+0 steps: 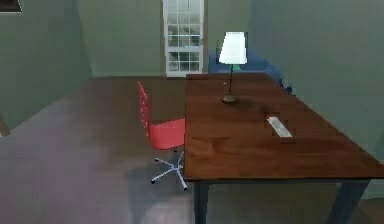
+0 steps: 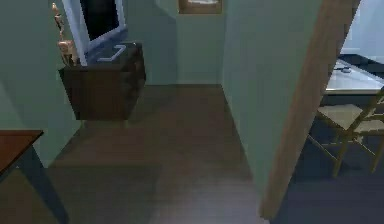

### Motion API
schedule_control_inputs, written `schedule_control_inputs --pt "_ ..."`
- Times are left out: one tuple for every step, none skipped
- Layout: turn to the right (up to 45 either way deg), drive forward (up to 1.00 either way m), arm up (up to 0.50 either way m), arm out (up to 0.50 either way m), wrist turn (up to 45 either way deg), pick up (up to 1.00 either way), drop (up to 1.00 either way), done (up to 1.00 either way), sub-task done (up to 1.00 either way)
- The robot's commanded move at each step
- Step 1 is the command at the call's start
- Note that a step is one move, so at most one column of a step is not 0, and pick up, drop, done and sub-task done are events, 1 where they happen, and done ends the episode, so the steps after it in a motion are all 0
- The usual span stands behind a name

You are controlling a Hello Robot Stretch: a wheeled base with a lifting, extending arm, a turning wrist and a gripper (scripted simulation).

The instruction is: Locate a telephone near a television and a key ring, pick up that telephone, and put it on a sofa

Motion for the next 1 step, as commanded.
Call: schedule_control_inputs --pt "45.0 0.0 0.0 0.0 0.0 0.0 0.0 0.0 0.0"
